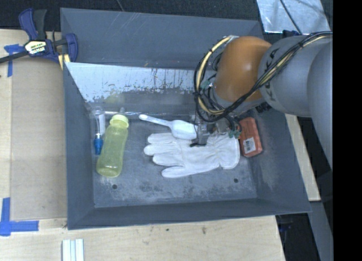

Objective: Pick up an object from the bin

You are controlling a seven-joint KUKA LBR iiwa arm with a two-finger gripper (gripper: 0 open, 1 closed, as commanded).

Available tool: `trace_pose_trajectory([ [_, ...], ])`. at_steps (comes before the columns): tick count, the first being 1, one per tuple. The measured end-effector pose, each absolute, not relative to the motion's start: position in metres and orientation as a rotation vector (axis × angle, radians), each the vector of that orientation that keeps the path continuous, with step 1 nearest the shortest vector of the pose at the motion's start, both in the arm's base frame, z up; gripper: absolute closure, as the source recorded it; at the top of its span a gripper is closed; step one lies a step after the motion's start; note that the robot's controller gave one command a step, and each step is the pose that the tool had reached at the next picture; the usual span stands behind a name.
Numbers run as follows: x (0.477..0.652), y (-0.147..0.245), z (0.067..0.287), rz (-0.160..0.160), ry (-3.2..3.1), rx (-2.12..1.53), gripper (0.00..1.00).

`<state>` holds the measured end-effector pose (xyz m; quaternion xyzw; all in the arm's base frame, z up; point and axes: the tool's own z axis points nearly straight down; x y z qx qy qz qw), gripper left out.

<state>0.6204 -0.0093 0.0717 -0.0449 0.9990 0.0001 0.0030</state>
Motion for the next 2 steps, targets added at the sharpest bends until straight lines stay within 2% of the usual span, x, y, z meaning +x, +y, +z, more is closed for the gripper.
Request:
trace_pose_trajectory([
  [1, 0.620, -0.009, 0.072, 0.000, 3.132, -0.141, 1.00],
  [2, 0.616, -0.005, 0.201, -0.001, 3.133, -0.162, 1.00],
])
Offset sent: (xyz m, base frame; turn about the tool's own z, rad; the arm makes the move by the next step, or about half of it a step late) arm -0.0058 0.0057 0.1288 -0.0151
